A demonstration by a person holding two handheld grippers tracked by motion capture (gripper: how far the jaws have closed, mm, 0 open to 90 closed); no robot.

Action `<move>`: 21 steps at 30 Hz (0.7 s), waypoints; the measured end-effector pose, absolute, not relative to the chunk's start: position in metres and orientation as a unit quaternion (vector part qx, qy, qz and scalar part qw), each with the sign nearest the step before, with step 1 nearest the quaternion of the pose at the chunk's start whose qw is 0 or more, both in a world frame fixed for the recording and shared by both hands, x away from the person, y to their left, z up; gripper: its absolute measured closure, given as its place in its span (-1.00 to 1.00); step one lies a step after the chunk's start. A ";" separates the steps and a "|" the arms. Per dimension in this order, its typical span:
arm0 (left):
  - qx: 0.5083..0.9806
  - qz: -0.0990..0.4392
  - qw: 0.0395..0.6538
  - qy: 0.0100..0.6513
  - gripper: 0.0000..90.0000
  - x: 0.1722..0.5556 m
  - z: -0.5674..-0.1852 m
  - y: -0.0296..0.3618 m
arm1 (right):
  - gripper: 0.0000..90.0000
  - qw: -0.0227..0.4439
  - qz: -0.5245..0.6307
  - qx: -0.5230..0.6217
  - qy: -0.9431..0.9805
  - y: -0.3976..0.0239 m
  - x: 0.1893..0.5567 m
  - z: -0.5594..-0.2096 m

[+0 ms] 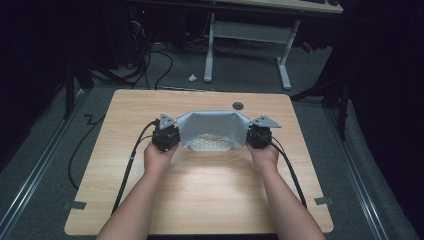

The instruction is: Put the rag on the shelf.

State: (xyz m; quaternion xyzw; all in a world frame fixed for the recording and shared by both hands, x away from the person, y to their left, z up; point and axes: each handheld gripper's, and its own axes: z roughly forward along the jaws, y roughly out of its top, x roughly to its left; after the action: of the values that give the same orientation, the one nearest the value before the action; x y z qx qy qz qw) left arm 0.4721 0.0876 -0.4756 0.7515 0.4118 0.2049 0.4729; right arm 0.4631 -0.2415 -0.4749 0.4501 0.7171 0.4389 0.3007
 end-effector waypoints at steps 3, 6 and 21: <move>0.742 0.216 0.475 0.420 0.64 0.472 -0.474 0.095 | 0.78 0.309 0.435 0.451 0.715 -0.243 0.462 -0.473; 0.734 0.216 0.481 0.429 0.53 0.472 -0.471 0.102 | 0.76 0.311 0.436 0.453 0.713 -0.248 0.461 -0.470; 0.711 0.198 0.514 0.437 0.42 0.469 -0.469 0.113 | 0.56 0.299 0.448 0.465 0.703 -0.254 0.459 -0.467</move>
State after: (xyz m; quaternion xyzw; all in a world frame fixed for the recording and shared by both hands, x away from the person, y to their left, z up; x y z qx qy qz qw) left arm 0.4690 0.1133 -0.4686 0.7113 0.4365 0.1983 0.5139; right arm 0.4592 -0.2543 -0.4671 0.4647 0.7027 0.4483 0.2988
